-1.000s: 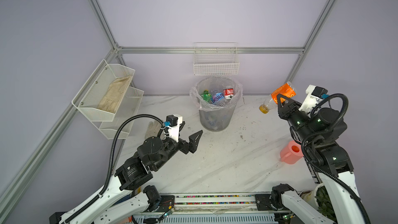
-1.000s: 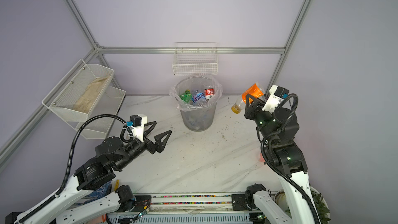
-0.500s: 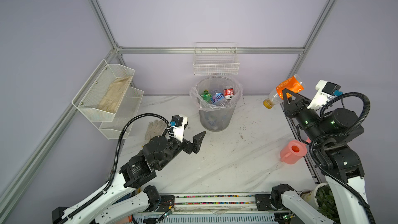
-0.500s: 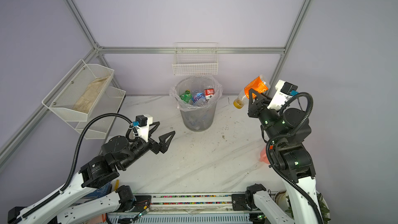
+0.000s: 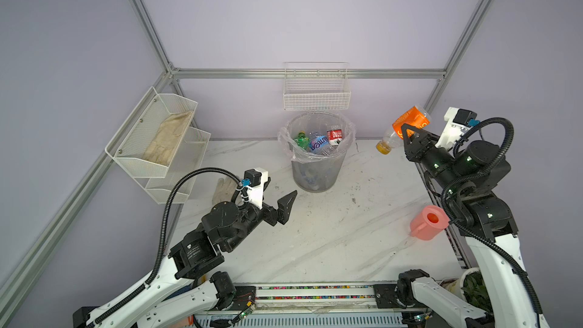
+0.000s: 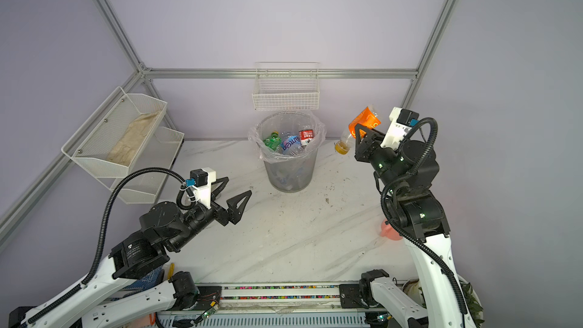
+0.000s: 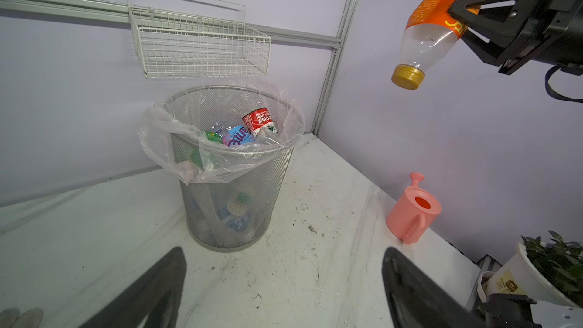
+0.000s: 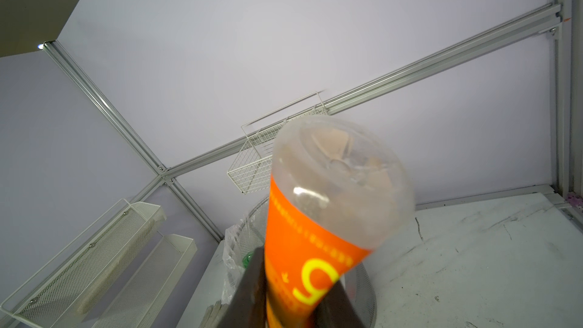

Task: Throw the plastic bottles in the bin
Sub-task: 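Carry the NFC bottle with the right gripper over the bin opening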

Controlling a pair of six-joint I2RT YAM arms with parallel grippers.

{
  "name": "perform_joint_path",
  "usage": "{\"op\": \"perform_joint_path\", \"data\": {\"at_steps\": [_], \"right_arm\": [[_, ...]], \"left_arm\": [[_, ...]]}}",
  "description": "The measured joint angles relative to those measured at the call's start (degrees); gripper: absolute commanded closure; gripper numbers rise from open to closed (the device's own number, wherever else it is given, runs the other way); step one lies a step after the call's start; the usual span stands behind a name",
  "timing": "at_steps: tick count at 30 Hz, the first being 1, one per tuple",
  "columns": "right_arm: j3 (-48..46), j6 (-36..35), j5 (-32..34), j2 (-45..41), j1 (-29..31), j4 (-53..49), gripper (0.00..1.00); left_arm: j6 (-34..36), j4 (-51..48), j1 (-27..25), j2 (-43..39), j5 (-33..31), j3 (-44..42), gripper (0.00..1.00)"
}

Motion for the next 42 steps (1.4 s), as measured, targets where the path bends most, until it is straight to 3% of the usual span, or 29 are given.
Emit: {"op": "perform_joint_path", "data": {"at_steps": [8,19,27,42], "right_arm": [[0.63,-0.04,0.09,1.14,2.78,0.85,1.00],[0.74,-3.32,12.13,4.92,23.37,0.81,1.00],[1.86,-5.90,20.79,8.87,32.35,0.90,1.00],[7.63,-9.20,24.65,14.58,34.45,2.08,1.00]], "left_arm": [[0.92,0.17,-0.04,-0.02,-0.63,0.00,0.05],[0.92,0.15,-0.04,0.55,-0.63,0.00,0.05],[0.92,0.15,-0.04,-0.20,-0.63,0.00,0.05],[0.90,0.13,-0.04,-2.67,-0.63,0.00,0.05]]}}
